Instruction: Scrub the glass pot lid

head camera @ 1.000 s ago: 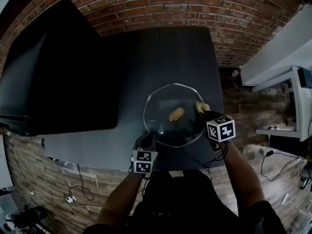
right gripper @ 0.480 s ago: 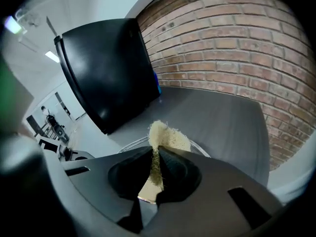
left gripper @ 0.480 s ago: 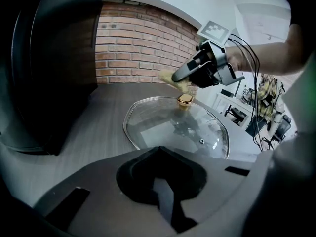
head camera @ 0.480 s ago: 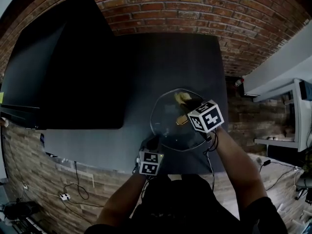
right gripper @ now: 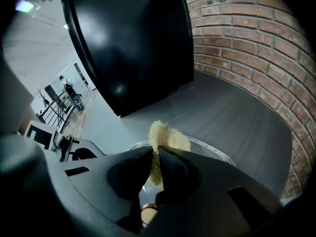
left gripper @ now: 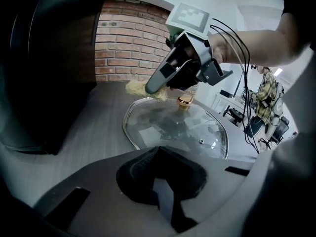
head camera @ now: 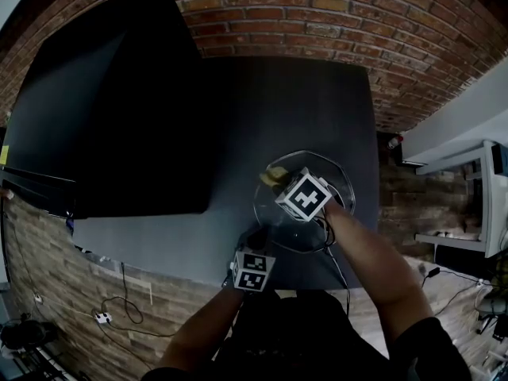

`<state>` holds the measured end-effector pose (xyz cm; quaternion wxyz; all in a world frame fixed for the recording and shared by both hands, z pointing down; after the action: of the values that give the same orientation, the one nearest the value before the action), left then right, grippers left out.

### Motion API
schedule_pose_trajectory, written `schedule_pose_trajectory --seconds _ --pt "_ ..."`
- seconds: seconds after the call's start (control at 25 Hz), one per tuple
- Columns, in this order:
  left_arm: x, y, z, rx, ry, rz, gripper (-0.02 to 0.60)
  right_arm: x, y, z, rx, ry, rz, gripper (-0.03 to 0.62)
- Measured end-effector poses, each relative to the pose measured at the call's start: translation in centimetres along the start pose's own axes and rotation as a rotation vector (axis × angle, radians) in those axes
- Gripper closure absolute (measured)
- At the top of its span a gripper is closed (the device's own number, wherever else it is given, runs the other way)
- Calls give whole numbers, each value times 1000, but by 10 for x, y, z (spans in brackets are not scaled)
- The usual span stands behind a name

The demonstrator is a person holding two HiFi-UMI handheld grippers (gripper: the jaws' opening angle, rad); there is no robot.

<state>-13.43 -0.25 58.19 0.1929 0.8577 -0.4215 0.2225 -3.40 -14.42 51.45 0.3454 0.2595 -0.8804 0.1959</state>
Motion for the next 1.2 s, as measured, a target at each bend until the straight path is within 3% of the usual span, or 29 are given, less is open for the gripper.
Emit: schedule_pose_trajectory --seconds 0.24,0.48,0.6,0.8,1.2 --pt "1 0 2 4 26 -10 549 31 12 4 -56 95 75 553" --pt "2 0 3 11 35 -21 549 52 19 1 -77 299 95 553" --pt "1 0 2 12 34 -24 549 58 19 2 -84 344 113 553" --pt "1 1 2 6 32 -23 549 54 4 3 -27 342 85 553" --pt "1 2 1 2 27 -11 549 29 -40 -8 193 230 49 553"
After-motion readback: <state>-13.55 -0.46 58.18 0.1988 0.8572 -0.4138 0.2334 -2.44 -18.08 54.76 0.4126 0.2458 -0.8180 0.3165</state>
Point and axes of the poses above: the fingertips, and each gripper's own axes: x forward along the fingers, y to its left, z out of its top, the point moved 8 cm from there along -x, backward along the fingers, and after that the axes turned 12 degrees about -y, right-handed, at the moved point
